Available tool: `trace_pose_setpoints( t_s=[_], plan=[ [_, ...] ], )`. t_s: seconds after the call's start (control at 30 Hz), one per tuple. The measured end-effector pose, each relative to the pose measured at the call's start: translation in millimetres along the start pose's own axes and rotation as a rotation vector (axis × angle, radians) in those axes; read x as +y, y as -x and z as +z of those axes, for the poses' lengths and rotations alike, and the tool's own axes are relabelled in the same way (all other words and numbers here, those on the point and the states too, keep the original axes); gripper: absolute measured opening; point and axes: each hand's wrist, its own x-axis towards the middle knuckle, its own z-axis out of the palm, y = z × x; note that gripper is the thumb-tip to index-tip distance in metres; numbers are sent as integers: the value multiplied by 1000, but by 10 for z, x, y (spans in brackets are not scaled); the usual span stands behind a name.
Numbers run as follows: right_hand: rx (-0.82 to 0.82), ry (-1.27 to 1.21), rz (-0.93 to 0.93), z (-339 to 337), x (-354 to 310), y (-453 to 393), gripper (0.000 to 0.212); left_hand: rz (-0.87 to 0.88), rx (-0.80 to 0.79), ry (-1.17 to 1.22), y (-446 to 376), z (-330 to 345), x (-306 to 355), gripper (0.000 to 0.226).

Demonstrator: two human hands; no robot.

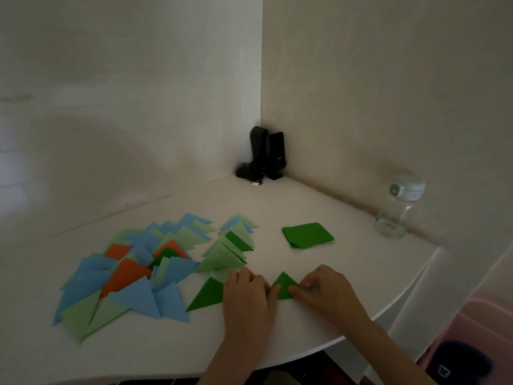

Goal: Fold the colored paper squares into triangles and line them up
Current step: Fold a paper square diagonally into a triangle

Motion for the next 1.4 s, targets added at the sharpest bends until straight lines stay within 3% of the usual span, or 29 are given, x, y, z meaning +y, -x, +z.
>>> trace_pose_setpoints(
  t_s=[0.23,0.43,0.6,0.87,1.0,1.13,1.23,1.4],
  plan=[
    [63,36,-25,77,51,-4,32,-30,-41,-42,-15,57,-23,31],
    [31,-161,11,1,148,-43,27,-18,-22,41,-18,13,-32,28],
    [20,-173,-24,7,153,-21,30,27,-31,96,4,-75,-89,24],
    [105,-38,-68,80,97,84,35,82,-67,66,83,-98,55,45],
    [105,-5,-45,90,74,102,24,5,-149,79,-13,-125,230,27],
    [121,7,-42,99,64,116,20,-117,-269,164,-127,-72,246,35],
    [105,15,-38,93,64,105,22,-146,-291,262,-150,-52,210,25],
    [127,-130,-16,26,39,85,30,-95,-122,377,-17,-90,127,13]
  ],
)
